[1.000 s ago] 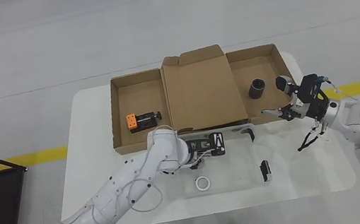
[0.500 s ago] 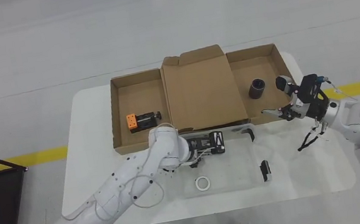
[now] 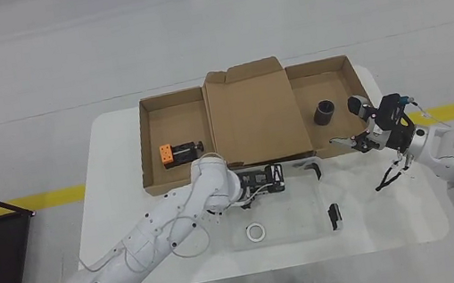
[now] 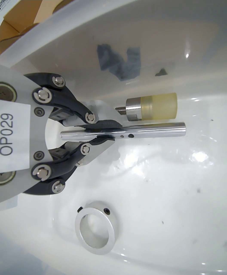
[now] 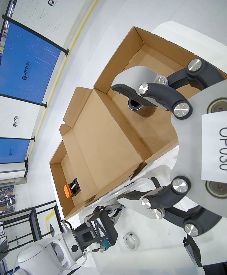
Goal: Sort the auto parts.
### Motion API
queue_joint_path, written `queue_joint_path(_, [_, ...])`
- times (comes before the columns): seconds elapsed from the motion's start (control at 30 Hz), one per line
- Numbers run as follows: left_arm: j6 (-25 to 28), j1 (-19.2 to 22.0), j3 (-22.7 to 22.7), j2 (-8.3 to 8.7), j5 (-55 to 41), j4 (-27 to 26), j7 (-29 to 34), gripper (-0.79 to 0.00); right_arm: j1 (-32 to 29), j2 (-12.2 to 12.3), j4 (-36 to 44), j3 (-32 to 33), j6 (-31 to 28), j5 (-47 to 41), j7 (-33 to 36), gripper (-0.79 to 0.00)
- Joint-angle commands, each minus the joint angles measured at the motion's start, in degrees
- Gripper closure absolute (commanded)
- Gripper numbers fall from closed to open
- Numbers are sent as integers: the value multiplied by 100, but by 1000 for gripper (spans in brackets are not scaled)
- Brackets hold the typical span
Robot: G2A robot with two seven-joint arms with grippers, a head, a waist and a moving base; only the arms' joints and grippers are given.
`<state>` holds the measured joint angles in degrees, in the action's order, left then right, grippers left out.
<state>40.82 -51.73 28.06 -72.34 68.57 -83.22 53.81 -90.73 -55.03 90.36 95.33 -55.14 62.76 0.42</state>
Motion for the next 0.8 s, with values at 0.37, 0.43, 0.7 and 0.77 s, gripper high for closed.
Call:
queue_joint_path(0.37, [1, -354, 467, 231, -58, -1244, 59, 0, -1, 0, 0, 0, -1, 0, -1, -785])
queue_joint_path(0.43, [49, -516, 663, 323, -90, -1549, -9, 0, -1, 0, 0, 0, -1, 0, -1, -785])
queue_joint_path(0.7, [649, -1174, 1601, 698, -579, -2717, -393, 0, -1, 0, 0, 0, -1, 0, -1, -785])
queue_joint_path(0.77, [592, -1331, 1828, 776, -457, -2952, -346, 0, -1, 0, 0, 0, -1, 0, -1, -785])
